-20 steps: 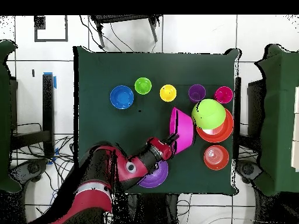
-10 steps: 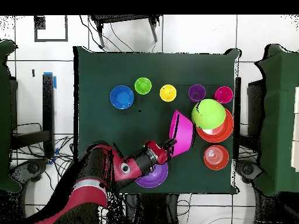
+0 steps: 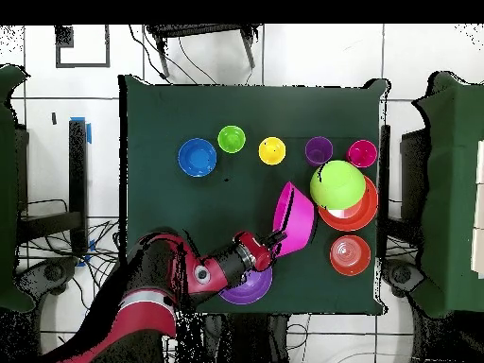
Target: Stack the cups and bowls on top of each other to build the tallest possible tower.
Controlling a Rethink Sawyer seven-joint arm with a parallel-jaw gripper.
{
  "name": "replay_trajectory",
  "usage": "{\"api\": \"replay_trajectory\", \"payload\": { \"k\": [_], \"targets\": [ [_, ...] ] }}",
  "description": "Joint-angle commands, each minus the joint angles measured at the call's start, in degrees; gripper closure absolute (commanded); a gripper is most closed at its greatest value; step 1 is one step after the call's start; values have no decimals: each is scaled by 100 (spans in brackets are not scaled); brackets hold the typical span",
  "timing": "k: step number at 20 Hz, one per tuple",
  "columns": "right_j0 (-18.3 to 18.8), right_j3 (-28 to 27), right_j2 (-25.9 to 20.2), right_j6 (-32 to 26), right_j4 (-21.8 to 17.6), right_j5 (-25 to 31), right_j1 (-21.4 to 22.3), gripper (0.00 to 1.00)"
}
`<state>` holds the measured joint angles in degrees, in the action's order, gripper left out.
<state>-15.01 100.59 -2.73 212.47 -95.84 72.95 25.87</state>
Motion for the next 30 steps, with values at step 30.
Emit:
{"api": "replay_trajectory", "payload": {
  "k": [30],
  "targets": [
    [-328, -869, -898, -3622, 798, -418, -381, 100]
  ]
}}
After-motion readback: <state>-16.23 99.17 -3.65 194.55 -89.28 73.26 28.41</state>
